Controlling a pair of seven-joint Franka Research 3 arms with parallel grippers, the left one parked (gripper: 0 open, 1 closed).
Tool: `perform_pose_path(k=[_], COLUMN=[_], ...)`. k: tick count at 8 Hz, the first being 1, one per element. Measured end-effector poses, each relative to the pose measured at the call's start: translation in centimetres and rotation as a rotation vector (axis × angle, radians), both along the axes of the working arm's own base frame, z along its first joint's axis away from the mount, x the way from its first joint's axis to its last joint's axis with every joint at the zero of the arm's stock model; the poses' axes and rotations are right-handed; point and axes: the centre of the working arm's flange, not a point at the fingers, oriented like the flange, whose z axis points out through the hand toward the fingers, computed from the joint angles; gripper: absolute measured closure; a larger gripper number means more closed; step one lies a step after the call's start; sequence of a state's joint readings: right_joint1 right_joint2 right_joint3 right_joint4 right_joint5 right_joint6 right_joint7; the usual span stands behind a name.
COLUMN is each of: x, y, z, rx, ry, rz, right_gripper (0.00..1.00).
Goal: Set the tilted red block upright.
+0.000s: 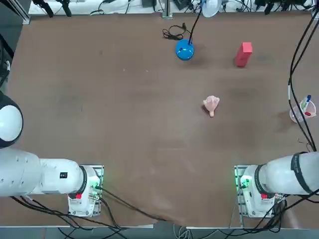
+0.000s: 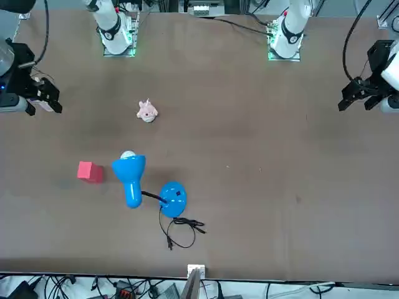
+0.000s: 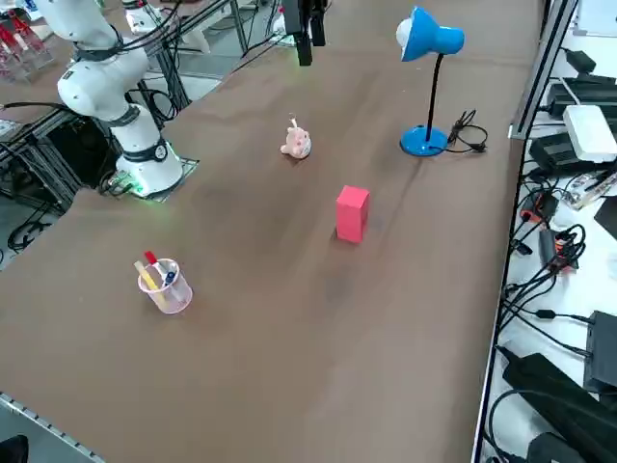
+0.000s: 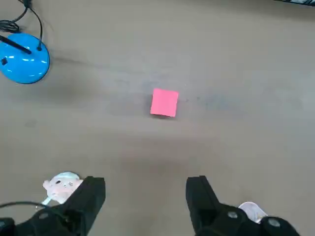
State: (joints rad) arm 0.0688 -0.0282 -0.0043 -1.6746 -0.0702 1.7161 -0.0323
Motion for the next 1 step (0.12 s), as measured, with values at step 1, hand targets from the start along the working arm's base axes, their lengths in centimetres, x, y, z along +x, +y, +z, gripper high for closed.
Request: perform_pose_path(k=[1], x=[-0.05], y=[-0.17], z=[-0.05], rx=[-0.001], ry=[0.005], rz=[-0.004], right_gripper=[0.00])
